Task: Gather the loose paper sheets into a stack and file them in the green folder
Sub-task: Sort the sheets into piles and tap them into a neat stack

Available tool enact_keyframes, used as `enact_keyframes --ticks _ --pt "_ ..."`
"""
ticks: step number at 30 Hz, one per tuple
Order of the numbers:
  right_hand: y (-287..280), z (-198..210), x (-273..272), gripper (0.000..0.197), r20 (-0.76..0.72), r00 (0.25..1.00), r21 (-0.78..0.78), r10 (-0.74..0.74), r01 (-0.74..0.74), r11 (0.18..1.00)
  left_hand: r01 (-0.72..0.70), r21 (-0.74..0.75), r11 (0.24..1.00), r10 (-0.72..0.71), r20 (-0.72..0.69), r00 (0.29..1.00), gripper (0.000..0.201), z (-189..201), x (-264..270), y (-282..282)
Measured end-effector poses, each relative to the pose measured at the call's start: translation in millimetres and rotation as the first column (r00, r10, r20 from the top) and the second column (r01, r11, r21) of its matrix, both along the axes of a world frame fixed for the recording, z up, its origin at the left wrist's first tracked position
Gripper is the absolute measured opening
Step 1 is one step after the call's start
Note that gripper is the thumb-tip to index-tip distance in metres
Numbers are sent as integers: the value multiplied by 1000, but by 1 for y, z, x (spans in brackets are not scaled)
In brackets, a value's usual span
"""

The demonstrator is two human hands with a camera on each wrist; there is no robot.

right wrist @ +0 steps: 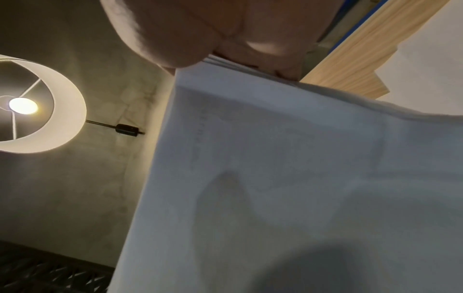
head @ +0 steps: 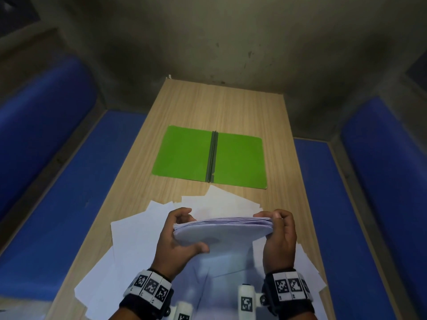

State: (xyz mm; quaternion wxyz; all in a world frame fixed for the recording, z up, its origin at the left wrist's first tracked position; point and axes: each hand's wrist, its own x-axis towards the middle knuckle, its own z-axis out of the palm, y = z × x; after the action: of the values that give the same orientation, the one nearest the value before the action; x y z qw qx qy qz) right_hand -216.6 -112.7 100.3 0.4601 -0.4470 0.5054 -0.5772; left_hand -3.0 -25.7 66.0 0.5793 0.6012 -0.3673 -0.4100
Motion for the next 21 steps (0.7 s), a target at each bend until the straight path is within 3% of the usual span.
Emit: enact_keyframes --ticks 2,5,7,9,11,14,16,21 --pt "-3 -1 -2 25 52 994 -23 100 -99 995 16 32 999 -16 9 1000 81 -4 1 -1" --pt "-10 -19 -15 78 18 925 16 378 -379 925 -44 59 997 44 5 999 58 -7 2 -7" --pt "-12 -29 -24 91 -89 895 79 437 -431 899 -73 58 996 72 33 997 47 -7 2 -11" --pt "-15 -37 -30 71 -211 893 130 398 -378 917 -66 66 996 62 59 996 41 -4 3 -12" --pt "-19 -41 -31 53 -350 844 162 407 -373 914 -48 84 995 43 67 997 37 -1 4 -13" --pt "-20 -46 -25 54 -292 825 309 484 -398 864 -14 103 995 5 85 996 37 -3 6 -13" --pt "-18 -47 -18 40 -322 839 247 439 -373 894 3 149 989 -12 58 998 45 -6 4 -13" --pt "-14 -27 0 22 -344 844 90 411 -406 909 17 202 979 -9 -39 999 34 2 1 -17"
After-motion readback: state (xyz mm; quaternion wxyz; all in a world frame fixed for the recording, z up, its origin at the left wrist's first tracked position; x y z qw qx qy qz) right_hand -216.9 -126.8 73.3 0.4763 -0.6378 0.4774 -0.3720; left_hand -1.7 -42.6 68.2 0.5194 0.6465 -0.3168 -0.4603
